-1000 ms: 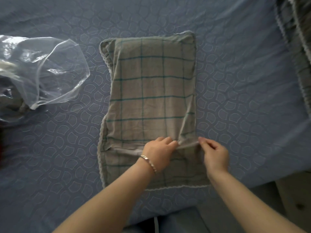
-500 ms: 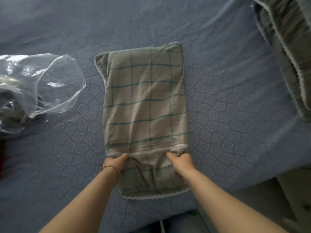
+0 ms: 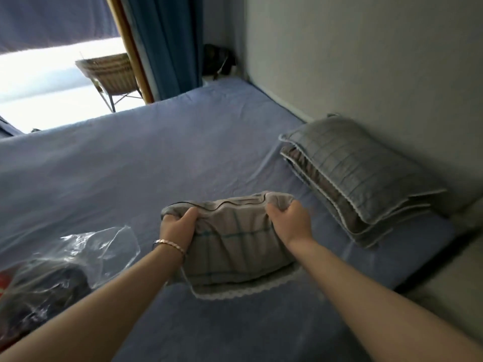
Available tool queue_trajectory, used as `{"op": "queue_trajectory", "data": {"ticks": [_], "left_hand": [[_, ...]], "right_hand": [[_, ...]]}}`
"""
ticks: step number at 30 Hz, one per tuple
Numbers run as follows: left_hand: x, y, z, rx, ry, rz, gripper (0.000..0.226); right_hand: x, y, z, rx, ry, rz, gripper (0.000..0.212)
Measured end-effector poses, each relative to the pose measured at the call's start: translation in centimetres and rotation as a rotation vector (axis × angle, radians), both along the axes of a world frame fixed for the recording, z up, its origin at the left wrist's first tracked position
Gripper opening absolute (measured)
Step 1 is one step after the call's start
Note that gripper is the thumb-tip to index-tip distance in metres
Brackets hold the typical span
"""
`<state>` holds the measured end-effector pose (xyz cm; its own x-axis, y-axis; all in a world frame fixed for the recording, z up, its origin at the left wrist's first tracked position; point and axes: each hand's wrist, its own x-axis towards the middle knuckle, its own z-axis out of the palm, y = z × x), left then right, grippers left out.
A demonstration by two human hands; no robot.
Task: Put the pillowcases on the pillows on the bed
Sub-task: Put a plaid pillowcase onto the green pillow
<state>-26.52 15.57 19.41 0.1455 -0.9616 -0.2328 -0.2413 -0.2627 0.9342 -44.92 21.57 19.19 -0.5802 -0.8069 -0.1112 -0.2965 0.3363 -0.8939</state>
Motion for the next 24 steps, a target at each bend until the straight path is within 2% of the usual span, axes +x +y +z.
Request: {"op": "queue_trajectory", "data": {"ticks": [3,7,11,15,20,24], "left_hand": [[-4.7,1.9,2.9,-0.037,0.006,-0.063,0.024],[-11.9,5.8,5.6,-0.120,0.075,-0.188,0.020],[-20.3,9.3,7.3,-0.257,0.104,-0.274,0.032],[-28.5,12.0,9.5,-0.332,0.220,-0.297,0.049],[-37.1,10.8,12.3,-0.369,0.249,-0.398,0.042],[-42.9,7.0,14.0,-0.350,0.251,-0.491,0.026]], "right_hand": [[-4.9,2.1,3.9,-0.074,0.042,-0.009,0.021],[-13.2,6.4,7.8,-0.111,0.135,0.001,0.030],[-23.1,11.0,10.9,-0.157,0.164,-0.036,0.043],[-31.1,13.7,14.7,-0.196,0.251,-0.089,0.035],[-39.7,13.3,18.3,-0.308,0.309,-0.185,0.026],[-45.3,10.5,20.1,-0.336,0.369,-0.237,0.025]]}}
